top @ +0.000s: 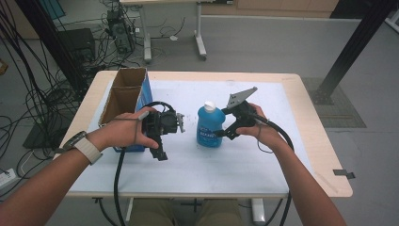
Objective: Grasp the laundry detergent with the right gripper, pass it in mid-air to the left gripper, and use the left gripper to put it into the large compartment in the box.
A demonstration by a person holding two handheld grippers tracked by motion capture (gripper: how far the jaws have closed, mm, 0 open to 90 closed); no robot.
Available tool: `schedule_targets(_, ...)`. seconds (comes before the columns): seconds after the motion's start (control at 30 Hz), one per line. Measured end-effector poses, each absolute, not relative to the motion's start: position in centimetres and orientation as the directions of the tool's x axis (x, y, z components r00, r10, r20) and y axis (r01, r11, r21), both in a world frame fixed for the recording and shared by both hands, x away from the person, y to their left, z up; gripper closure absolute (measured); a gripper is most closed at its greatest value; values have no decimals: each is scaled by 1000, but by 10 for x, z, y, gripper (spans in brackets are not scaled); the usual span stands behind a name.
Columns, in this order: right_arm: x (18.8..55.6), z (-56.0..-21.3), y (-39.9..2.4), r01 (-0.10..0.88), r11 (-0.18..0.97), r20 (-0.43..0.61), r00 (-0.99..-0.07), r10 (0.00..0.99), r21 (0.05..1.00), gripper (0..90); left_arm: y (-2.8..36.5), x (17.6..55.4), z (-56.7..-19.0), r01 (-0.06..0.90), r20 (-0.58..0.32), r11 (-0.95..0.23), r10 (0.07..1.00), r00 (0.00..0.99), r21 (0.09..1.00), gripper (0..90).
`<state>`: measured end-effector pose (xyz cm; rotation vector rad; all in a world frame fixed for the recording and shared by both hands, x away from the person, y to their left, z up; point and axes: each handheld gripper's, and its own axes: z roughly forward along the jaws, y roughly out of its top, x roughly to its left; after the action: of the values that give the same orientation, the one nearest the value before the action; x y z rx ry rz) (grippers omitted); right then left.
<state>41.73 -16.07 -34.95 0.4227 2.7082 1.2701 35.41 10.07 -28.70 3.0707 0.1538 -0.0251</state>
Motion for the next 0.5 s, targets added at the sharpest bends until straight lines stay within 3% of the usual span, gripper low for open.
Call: schedule_targets(0.5,417,-350,-160,205,608,17,-954,301,767,72,101,354,-287,103,-18,-992,102,995,67,111)
